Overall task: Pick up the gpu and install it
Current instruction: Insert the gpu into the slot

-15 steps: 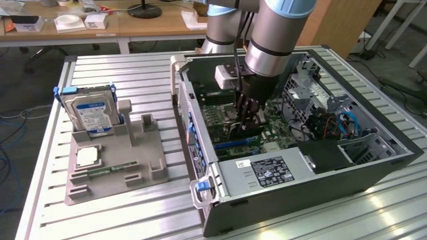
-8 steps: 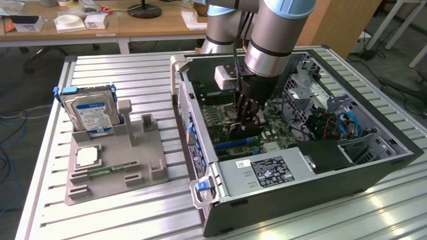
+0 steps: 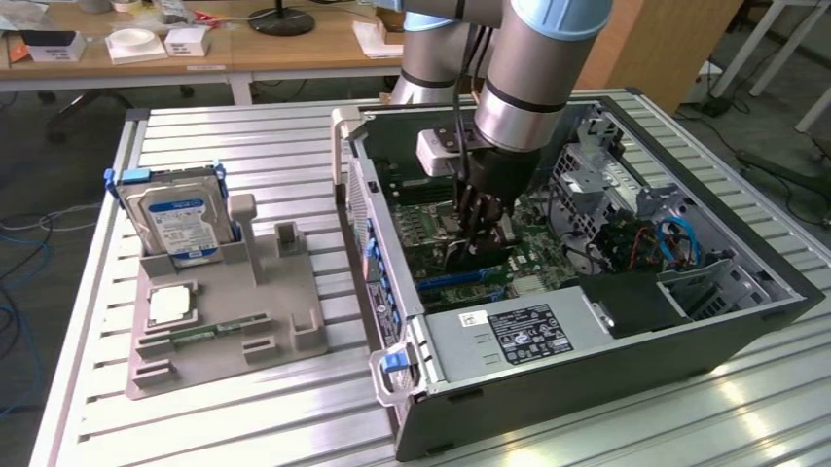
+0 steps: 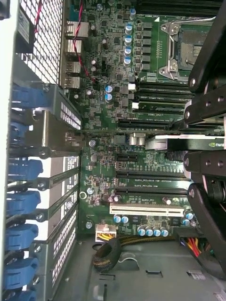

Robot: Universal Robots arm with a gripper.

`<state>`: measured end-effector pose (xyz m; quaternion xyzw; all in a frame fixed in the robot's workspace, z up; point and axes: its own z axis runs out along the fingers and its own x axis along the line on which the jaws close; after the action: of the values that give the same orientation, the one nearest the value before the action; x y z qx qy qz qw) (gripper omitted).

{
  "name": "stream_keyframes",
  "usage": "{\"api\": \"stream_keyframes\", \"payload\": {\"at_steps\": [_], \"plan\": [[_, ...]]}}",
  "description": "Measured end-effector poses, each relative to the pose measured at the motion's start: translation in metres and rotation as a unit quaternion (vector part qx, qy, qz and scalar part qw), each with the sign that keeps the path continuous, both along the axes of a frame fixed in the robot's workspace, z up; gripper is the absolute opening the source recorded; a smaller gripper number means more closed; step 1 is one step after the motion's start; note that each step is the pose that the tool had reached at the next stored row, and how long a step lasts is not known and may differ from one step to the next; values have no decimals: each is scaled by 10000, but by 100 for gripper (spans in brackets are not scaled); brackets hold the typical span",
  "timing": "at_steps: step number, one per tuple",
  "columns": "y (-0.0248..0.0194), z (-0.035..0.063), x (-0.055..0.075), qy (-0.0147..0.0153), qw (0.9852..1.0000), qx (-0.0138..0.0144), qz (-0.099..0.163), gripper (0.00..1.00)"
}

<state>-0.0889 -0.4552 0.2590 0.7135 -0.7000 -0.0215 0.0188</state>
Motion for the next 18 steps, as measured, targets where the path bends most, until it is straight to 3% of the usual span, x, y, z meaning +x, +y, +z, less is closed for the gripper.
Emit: {"api": "stream_keyframes", "payload": {"at_steps": [5,6,18], "plan": [[0,-33,0,0,10000,-1,0,26],[1,-36,0,-30,10000,0,1,26],[1,-37,-11,-32,10000,-1,0,26]]}}
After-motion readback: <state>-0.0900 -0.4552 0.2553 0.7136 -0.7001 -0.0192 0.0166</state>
